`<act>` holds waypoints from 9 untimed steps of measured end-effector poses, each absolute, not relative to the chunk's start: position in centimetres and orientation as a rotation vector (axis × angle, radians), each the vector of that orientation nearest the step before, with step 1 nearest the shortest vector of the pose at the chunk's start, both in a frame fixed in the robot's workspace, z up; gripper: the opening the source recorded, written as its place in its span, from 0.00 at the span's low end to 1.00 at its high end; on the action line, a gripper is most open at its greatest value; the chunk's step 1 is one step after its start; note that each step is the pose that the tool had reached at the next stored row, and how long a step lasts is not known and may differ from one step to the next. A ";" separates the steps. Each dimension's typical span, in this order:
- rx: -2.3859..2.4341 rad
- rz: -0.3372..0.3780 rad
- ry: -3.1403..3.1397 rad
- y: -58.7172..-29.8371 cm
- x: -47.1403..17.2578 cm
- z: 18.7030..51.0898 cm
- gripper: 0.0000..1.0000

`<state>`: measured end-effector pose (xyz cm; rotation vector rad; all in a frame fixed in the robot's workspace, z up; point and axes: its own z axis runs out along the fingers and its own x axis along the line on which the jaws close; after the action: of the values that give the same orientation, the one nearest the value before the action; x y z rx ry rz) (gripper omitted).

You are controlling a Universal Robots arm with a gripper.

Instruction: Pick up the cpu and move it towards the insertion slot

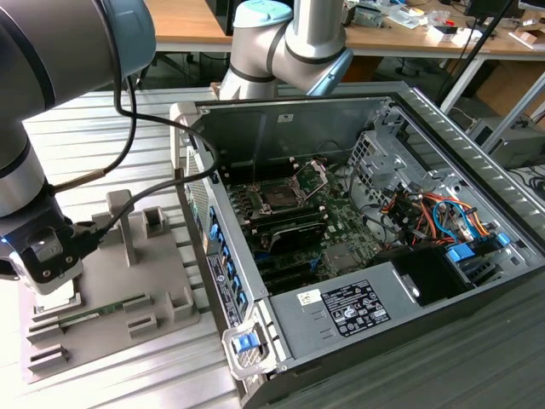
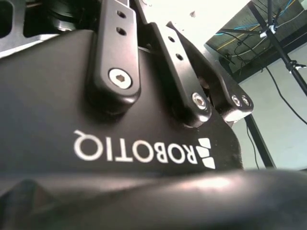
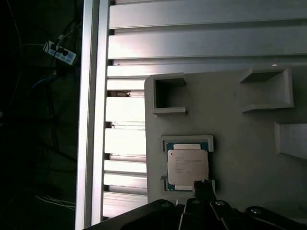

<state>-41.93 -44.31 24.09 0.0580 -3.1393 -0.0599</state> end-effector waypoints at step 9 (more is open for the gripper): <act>0.059 -0.060 -3.139 -44.4 -42.2 23.8 0.11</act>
<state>-42.22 -44.35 23.80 0.0589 -3.1394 -0.0601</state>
